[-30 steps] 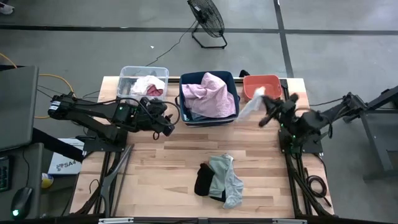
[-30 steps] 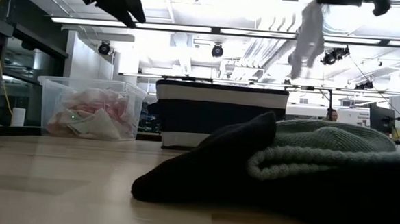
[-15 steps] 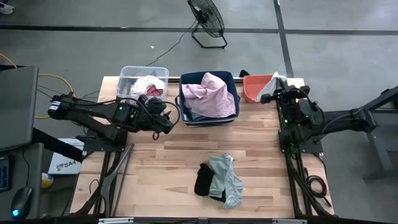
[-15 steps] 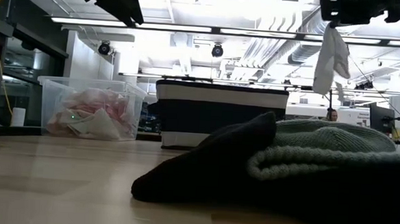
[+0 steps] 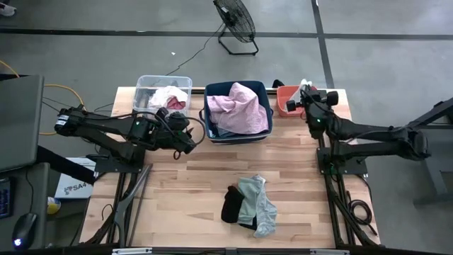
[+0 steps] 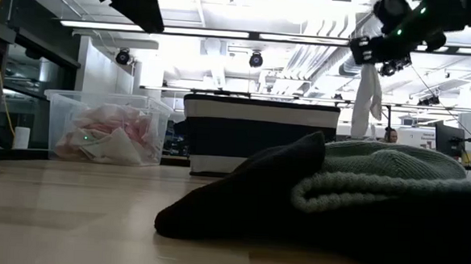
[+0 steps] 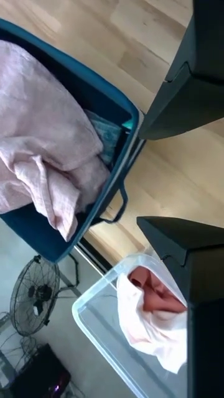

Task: Pick & Place Cloths
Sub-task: Put the white sock into the orange bin

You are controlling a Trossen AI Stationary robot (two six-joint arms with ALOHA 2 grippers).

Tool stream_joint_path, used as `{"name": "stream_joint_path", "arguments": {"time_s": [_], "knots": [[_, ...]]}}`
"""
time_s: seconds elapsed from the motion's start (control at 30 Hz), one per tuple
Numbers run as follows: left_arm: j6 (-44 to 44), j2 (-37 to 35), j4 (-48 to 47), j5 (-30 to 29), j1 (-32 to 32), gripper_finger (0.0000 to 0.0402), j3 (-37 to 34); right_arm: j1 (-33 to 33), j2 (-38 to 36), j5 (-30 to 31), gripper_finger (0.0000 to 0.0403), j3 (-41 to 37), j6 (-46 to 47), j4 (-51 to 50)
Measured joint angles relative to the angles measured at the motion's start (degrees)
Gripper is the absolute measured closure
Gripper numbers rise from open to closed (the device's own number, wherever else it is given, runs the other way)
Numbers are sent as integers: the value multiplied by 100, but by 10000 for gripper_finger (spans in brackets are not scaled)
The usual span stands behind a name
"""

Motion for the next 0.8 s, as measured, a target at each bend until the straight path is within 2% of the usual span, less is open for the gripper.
{"name": "stream_joint_path", "arguments": {"time_s": [0.13, 0.37, 0.57, 0.8], "knots": [[123, -6, 21, -114, 0, 195, -112, -600, 153, -254, 399, 0, 324, -339], [619, -334, 1012, -156, -90, 195, -963, -1464, 492, -806, 399, 0, 359, -676], [1075, -772, 2177, 18, -86, 195, -1640, -2171, 982, -1923, 399, 0, 1034, -1056], [1888, -1448, 3506, 605, -74, 195, -2303, -2965, 1714, -3066, 399, 2, 1700, -1264]]}}
